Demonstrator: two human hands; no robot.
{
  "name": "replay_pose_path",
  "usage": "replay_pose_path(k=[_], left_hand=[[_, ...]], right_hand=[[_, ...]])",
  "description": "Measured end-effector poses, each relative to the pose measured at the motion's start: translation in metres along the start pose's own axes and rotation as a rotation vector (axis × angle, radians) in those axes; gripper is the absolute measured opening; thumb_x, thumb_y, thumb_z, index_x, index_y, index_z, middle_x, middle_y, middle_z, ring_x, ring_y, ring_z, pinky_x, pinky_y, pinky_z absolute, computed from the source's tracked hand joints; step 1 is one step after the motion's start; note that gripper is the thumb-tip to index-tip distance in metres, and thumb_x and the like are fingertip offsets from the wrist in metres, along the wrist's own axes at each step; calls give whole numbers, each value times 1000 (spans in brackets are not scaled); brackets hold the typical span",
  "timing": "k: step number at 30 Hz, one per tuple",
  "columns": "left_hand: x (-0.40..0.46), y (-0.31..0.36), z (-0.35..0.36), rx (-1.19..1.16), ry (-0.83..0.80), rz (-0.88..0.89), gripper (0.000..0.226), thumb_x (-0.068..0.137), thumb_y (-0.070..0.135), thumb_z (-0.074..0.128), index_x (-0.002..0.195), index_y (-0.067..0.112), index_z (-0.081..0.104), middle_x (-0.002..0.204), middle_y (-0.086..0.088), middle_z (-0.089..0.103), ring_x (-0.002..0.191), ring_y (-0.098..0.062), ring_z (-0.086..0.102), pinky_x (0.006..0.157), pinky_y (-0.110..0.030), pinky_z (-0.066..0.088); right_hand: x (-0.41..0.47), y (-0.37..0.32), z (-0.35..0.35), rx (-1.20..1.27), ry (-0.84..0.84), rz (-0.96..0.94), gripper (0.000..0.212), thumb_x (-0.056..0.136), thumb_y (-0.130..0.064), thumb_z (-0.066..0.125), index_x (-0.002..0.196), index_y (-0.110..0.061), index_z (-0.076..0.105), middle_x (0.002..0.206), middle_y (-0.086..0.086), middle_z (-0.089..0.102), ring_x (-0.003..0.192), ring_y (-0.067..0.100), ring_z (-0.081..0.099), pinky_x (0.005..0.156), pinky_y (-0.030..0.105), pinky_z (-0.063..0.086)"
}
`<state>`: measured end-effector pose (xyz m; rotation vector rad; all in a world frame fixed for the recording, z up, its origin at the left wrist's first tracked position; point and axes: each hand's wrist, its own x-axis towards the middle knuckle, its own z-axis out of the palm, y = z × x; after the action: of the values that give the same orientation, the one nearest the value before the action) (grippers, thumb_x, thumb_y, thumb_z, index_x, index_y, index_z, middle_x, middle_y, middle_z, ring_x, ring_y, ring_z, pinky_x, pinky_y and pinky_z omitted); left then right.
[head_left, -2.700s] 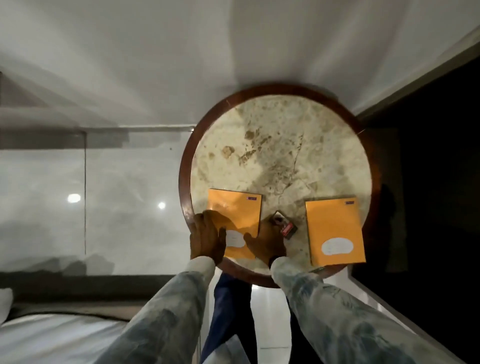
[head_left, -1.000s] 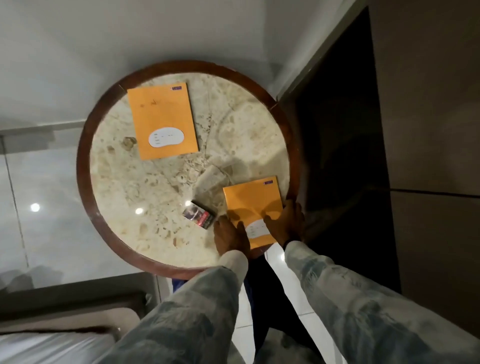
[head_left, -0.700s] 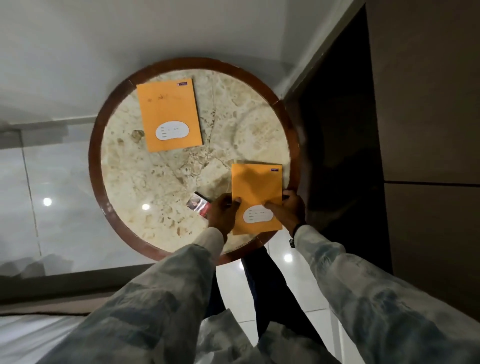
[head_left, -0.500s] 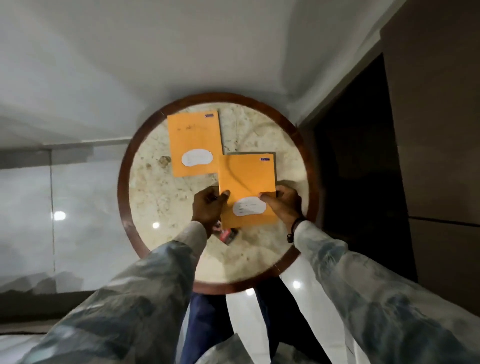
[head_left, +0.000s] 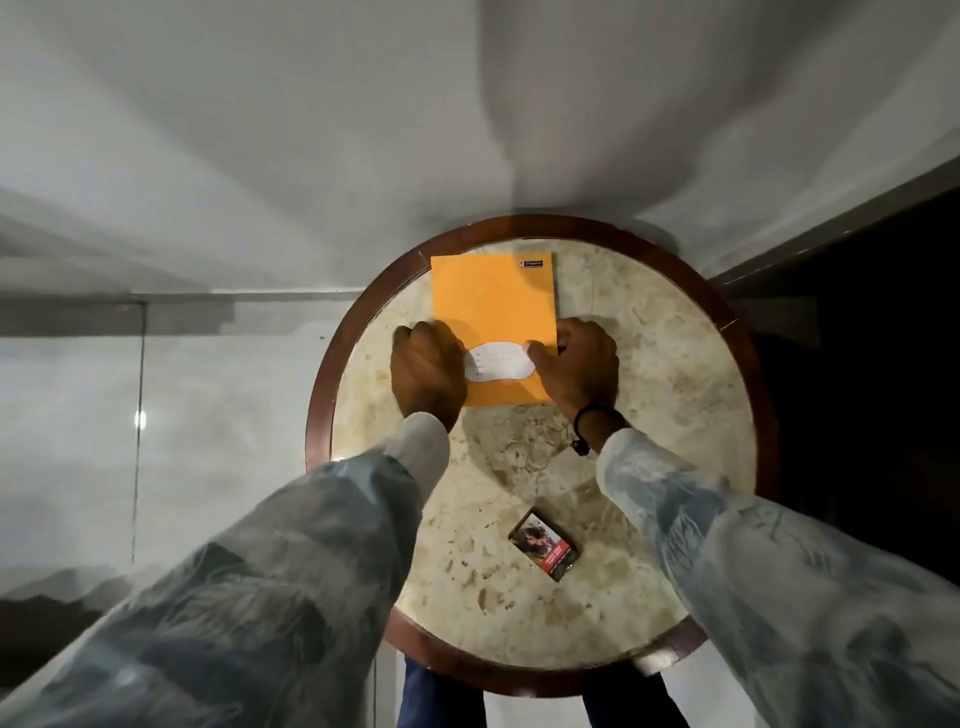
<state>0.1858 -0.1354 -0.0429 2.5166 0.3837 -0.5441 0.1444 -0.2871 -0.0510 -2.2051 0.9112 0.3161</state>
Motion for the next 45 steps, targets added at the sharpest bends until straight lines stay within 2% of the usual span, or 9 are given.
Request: replay_pose_path(k=[5,9,16,22,27,32,36,42,45], left_hand=[[19,-9,-8,-282,-169,-132,41,83,19,77,120,6,67,121,-15,71,111,-35,66,98,-49,56],[22,-17,-15,-390,-345,56,26,82,8,76,93,18,55,97,-6,68,92,-25,60,85,-45,55],[-18,-26,-15,-384,30,470,27,98,26,62,120,15,50,97,23,61,86,11,61,70,-4,45],[-44,-36,4,-319,38,396,30,104,40,48,128,27,37,123,-6,63,106,-30,63,89,-44,53],[-36,-31,-5,-269,68,404,38,101,29,57,134,11,46,125,-13,60,107,-33,61,91,-50,53],[-10,-11,-12,-326,-41,63,45,84,16,73,127,9,64,120,-14,70,108,-35,67,96,-48,56],[1,-9,-4,-223,-39,4,22,78,14,73,96,0,74,96,-20,76,94,-42,68,83,-47,58],[-4,-7,4,-163,-2,-39,56,87,23,75,137,7,55,141,-17,50,125,-36,55,106,-38,46],[-16,-2,3,121,87,224,57,94,32,61,144,9,48,148,-18,47,131,-40,51,107,-48,45]], right_hand=[[12,-1,-6,51,-8,38,34,79,-27,83,78,3,67,86,19,74,83,37,69,66,43,54],[30,-5,-12,163,-61,49,28,81,-25,82,102,-8,74,104,13,77,96,30,69,81,38,57],[-20,-5,-31,394,199,-303,36,87,-10,76,120,-3,65,114,9,73,100,15,67,82,16,57],[-54,17,-16,303,292,-394,28,93,-15,74,108,6,62,102,20,67,93,36,66,81,54,58],[-44,6,-25,266,166,-342,38,94,-21,71,128,-6,66,121,13,72,107,32,70,89,47,60],[-11,-12,-24,187,65,-104,16,84,-31,74,90,-15,72,79,-3,70,80,27,69,66,31,47],[11,-10,-7,70,-7,-39,27,84,-34,76,94,-9,76,95,9,78,95,34,71,73,33,52],[9,-8,-6,-3,66,-65,46,85,-39,75,117,-7,71,117,14,73,113,37,66,92,44,53],[-21,6,-25,-96,103,-111,49,90,-39,70,127,-7,66,121,14,70,116,35,63,94,44,51]])
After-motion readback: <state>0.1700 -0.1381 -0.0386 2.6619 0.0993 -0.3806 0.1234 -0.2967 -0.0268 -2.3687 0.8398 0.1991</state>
